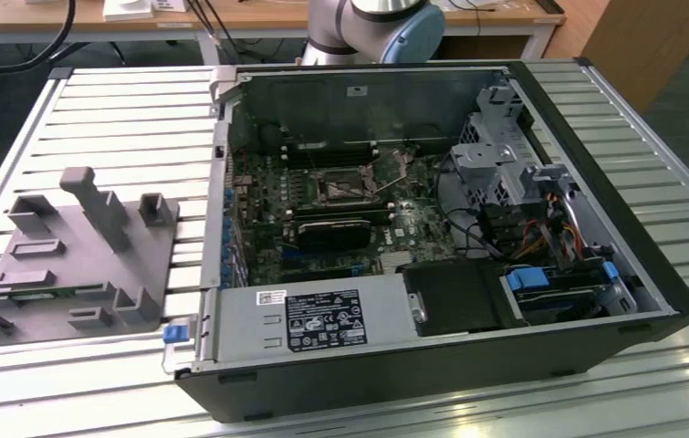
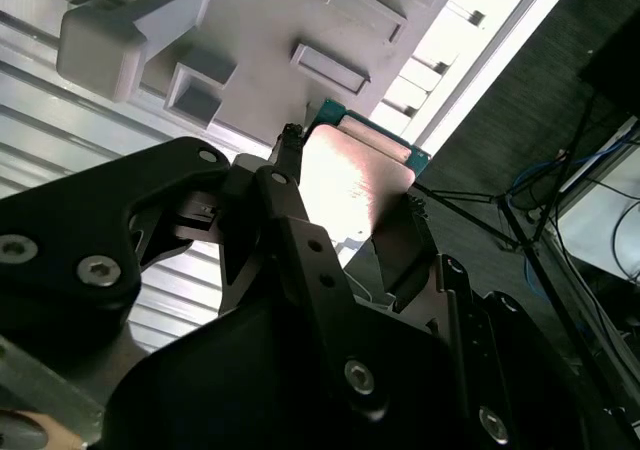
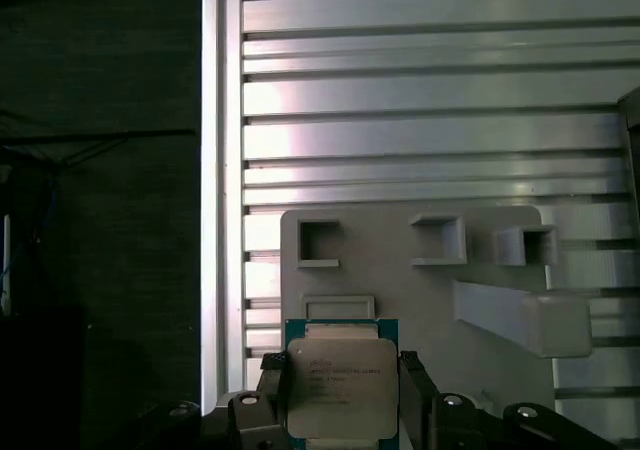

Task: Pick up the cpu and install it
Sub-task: 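Pick up the cpu and move it towards the insertion slot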

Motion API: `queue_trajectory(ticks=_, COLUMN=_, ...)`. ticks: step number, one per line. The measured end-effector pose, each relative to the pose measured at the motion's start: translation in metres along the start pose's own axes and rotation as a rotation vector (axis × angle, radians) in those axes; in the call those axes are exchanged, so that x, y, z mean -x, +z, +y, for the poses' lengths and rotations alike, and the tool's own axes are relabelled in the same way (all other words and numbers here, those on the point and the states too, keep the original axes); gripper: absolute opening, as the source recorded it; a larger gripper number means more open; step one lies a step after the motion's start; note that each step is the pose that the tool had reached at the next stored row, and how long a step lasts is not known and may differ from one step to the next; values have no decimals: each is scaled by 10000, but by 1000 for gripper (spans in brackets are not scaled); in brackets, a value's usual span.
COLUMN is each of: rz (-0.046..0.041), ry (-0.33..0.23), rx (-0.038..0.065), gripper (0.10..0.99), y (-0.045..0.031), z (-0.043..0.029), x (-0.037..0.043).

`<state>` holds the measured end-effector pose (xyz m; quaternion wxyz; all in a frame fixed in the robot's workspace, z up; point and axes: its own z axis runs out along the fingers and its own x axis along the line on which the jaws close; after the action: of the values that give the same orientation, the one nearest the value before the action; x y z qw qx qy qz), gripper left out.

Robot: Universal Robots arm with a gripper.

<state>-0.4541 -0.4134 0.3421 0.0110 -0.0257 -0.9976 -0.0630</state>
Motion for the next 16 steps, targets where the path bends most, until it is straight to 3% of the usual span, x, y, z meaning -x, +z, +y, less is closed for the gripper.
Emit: queue_trajectory(ticks=16, rz=-1, ry=1, rx=1, gripper=537, y=-224, z=32, x=-6)
